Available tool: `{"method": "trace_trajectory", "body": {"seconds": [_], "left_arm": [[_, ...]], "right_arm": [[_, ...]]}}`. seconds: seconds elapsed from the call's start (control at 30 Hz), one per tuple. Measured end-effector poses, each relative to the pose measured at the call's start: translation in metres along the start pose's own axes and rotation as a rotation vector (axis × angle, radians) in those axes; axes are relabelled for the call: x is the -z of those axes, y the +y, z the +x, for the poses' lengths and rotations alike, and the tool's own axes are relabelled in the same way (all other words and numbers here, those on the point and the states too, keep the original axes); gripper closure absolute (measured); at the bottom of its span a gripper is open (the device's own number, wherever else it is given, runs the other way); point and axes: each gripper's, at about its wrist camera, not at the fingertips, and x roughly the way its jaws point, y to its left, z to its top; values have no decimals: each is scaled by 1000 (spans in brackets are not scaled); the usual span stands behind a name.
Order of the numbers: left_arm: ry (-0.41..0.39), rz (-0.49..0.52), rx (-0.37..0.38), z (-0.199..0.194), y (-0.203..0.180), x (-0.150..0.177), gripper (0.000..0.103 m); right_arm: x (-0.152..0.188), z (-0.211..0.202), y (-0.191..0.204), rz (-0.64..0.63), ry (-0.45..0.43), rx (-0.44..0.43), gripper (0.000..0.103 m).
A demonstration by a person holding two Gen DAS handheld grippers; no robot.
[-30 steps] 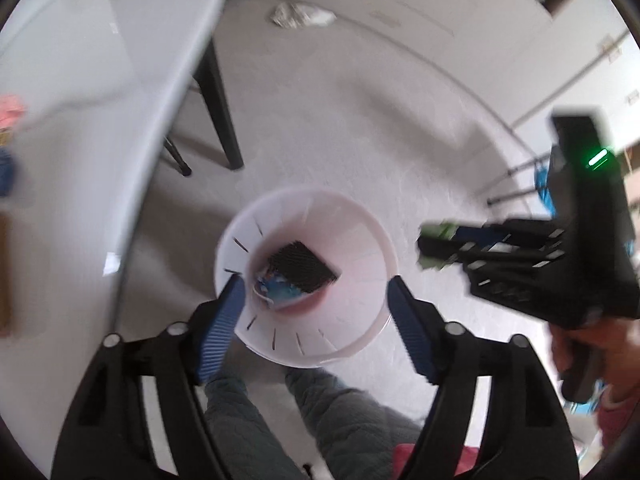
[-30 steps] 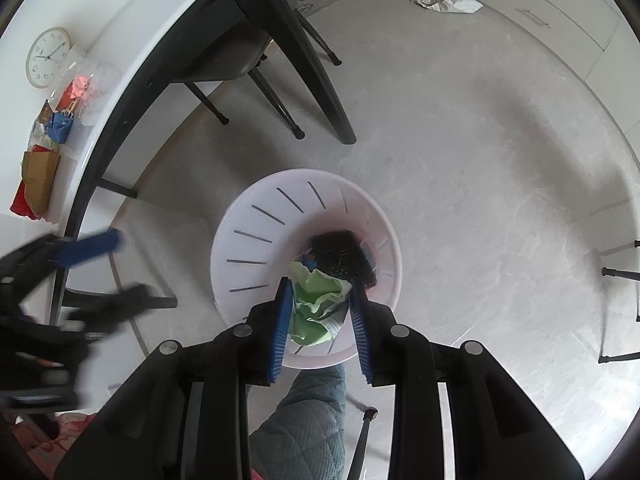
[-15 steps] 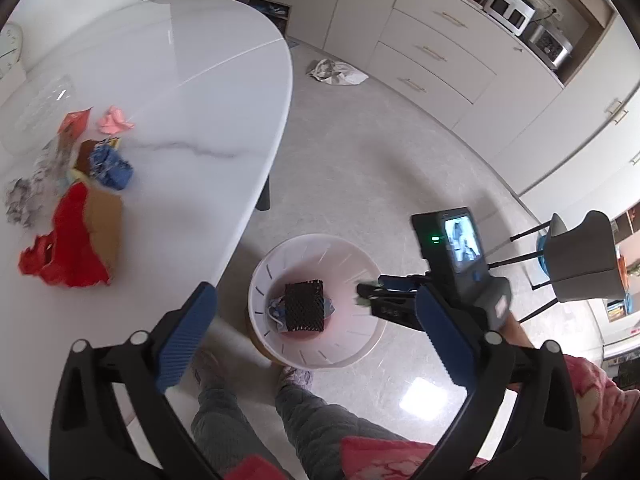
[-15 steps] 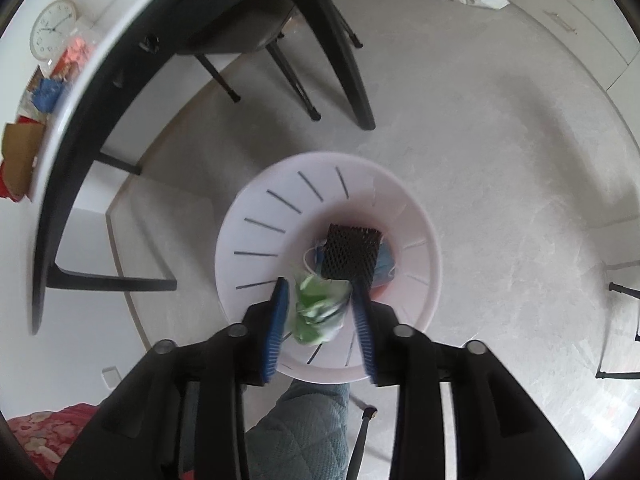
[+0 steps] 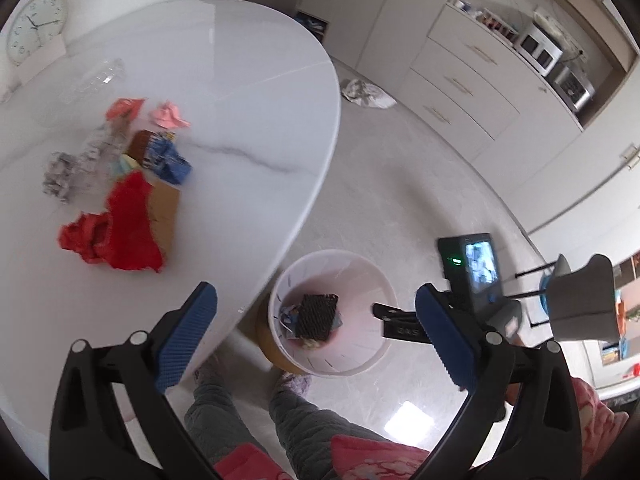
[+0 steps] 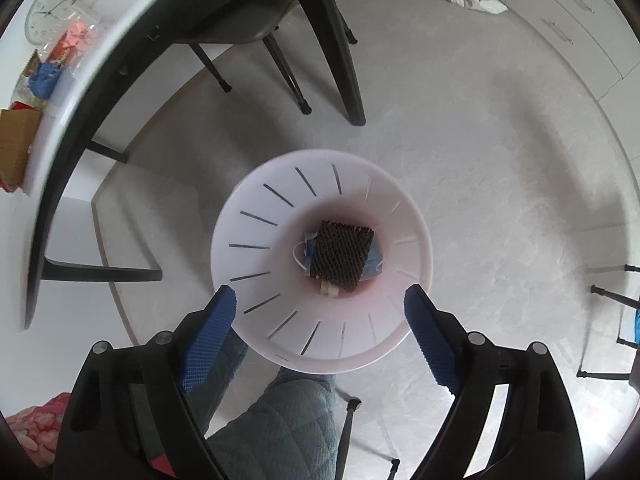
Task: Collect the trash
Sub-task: 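Grasp the red paper with the left gripper while the right grasps red wrapping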
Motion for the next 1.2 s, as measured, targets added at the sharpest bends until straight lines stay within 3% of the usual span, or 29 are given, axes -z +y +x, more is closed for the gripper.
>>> {"method": "trace_trajectory", "body": {"seconds": [0.23, 0.5, 0.67, 0.83, 1.13, 1.2], "left_arm": [[-107, 21, -113, -32, 14, -15, 8], [-122, -58, -179, -56, 85, -34, 8], [-133, -74, -213, -69, 147, -43, 8], [-115, -25, -186, -71, 197, -41, 8], [-29, 159, -65, -43, 229, -31, 8], [-12, 192, -36, -35, 230, -30, 8]], "right_arm": [[-17, -56, 30, -43, -101, -6, 17], [-52, -103, 113, -123, -210, -76, 13], [-71, -103, 176, -143, -225, -126, 13], [-85, -87, 224, -129, -210, -127, 13], [-93, -39, 251, -1, -107, -87, 48], [-91, -37, 252, 16, -101, -90, 66]]}}
